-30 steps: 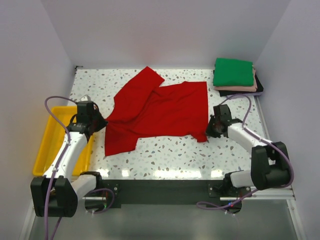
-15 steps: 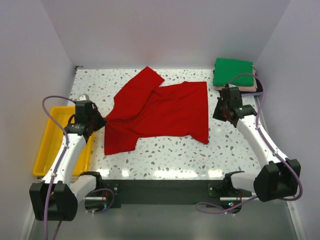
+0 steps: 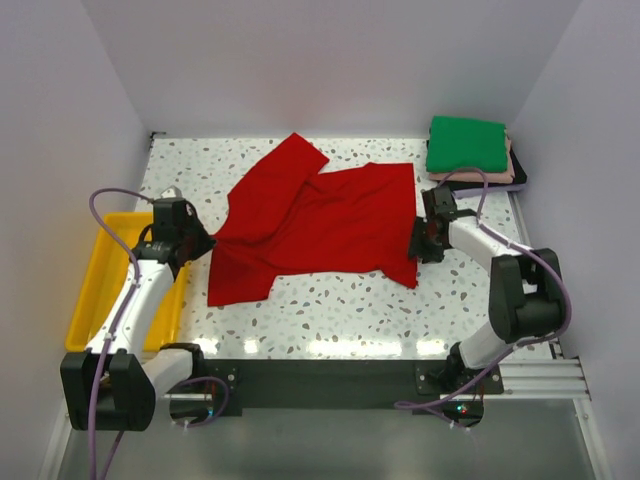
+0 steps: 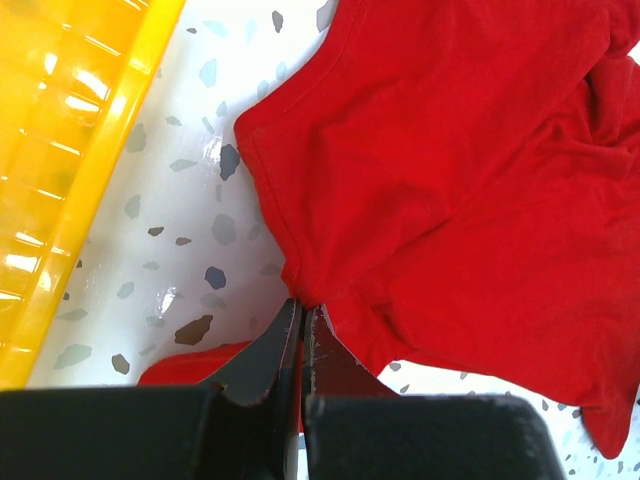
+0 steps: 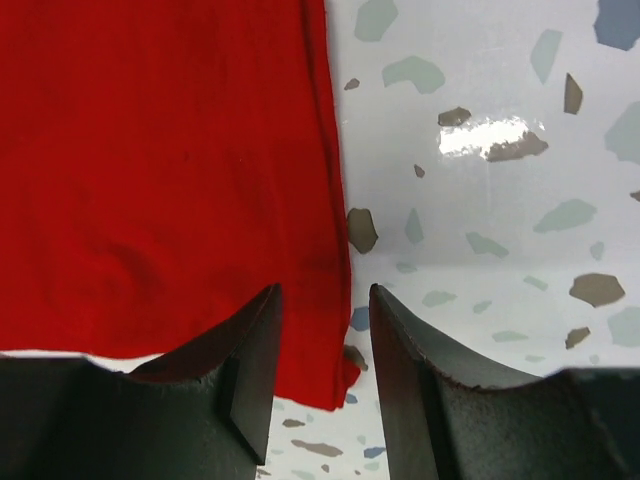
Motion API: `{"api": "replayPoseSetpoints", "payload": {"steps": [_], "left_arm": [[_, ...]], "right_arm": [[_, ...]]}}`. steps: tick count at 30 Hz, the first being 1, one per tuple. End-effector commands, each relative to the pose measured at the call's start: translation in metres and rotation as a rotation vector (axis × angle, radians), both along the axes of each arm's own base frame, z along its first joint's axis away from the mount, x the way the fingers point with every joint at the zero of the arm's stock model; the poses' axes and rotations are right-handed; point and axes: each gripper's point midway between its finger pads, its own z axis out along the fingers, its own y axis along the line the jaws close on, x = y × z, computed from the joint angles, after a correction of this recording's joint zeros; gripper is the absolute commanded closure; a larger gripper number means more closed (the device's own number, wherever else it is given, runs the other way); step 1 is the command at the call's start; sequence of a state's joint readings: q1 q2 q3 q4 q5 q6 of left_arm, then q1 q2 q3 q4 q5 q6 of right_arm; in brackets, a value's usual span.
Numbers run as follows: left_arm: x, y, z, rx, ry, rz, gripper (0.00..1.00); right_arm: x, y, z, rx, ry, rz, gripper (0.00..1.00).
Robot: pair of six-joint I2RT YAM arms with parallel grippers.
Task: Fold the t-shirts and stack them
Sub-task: Flatten the tshirt out
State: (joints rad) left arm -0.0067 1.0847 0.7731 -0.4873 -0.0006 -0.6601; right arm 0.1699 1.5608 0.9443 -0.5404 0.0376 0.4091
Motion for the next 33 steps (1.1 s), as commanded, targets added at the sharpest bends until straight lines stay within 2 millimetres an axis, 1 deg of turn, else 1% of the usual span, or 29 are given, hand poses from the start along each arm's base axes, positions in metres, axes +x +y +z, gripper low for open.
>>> {"api": "replayPoseSetpoints", "payload": {"steps": [1, 4, 6, 8, 9, 12, 14, 17, 18, 19, 22, 23, 25, 26, 27, 28, 29, 30, 31, 32, 33], "left_arm": [[0.013, 0.000, 0.019, 0.007, -0.069, -0.022, 1.00], [0.013, 0.000, 0.020, 0.008, -0.071, -0.021, 1.00], [0.013, 0.000, 0.018, 0.006, -0.066, -0.021, 1.00], [0.013, 0.000, 0.018, 0.008, -0.064, -0.021, 1.00], [0.013, 0.000, 0.018, 0.006, -0.064, -0.021, 1.00], [0.013, -0.001, 0.018, 0.000, -0.064, -0.024, 1.00], [0.012, -0.001, 0.019, 0.004, -0.066, -0.026, 1.00], [0.011, -0.001, 0.020, 0.004, -0.066, -0.025, 1.00], [0.010, -0.001, 0.019, 0.004, -0.064, -0.026, 1.00], [0.010, -0.001, 0.021, 0.004, -0.068, -0.025, 1.00], [0.009, 0.000, 0.024, 0.005, -0.075, -0.024, 1.00], [0.009, 0.000, 0.026, 0.007, -0.075, -0.026, 1.00], [0.008, 0.001, 0.030, 0.012, -0.081, -0.025, 1.00], [0.008, 0.001, 0.032, 0.015, -0.086, -0.027, 1.00], [0.007, 0.001, 0.034, 0.019, -0.086, -0.025, 1.00], [0.006, 0.002, 0.038, 0.022, -0.095, -0.026, 1.00], [0.006, 0.003, 0.042, 0.027, -0.104, -0.026, 1.00], [0.004, 0.003, 0.043, 0.028, -0.103, -0.025, 1.00], [0.003, 0.003, 0.048, 0.030, -0.115, -0.026, 1.00], [0.003, 0.003, 0.052, 0.032, -0.126, -0.027, 1.00], [0.001, 0.003, 0.054, 0.035, -0.124, -0.028, 1.00]], "right_arm": [[0.020, 0.005, -0.001, 0.022, -0.059, -0.008, 0.56], [0.021, 0.008, -0.009, 0.031, -0.051, -0.012, 0.55], [0.017, 0.010, -0.014, 0.045, -0.037, -0.012, 0.56], [0.016, 0.011, -0.016, 0.054, -0.041, -0.013, 0.58], [0.013, 0.010, -0.019, 0.052, -0.036, -0.015, 0.61], [0.010, 0.013, -0.025, 0.070, -0.020, -0.010, 0.67], [0.008, 0.015, -0.026, 0.076, -0.020, -0.008, 0.69], [0.009, 0.016, -0.022, 0.085, -0.028, -0.007, 0.75], [0.008, 0.016, -0.021, 0.089, -0.030, -0.004, 0.80], [0.008, 0.016, -0.019, 0.090, -0.031, -0.005, 0.83], [0.010, 0.016, -0.007, 0.090, -0.053, -0.003, 0.93], [0.014, 0.016, 0.003, 0.089, -0.077, 0.001, 1.00], [0.012, 0.014, 0.011, 0.082, -0.086, 0.002, 1.00], [0.016, 0.014, 0.020, 0.080, -0.106, 0.005, 1.00], [0.017, 0.013, 0.034, 0.082, -0.139, 0.005, 1.00], [0.014, 0.012, 0.040, 0.075, -0.139, 0.005, 1.00], [0.017, 0.011, 0.051, 0.071, -0.164, 0.009, 1.00], [0.018, 0.011, 0.067, 0.076, -0.202, 0.010, 1.00], [0.014, 0.007, 0.073, 0.057, -0.202, 0.008, 1.00], [0.017, 0.005, 0.086, 0.052, -0.232, 0.007, 1.00], [0.012, 0.004, 0.096, 0.049, -0.245, 0.011, 1.00]]}}
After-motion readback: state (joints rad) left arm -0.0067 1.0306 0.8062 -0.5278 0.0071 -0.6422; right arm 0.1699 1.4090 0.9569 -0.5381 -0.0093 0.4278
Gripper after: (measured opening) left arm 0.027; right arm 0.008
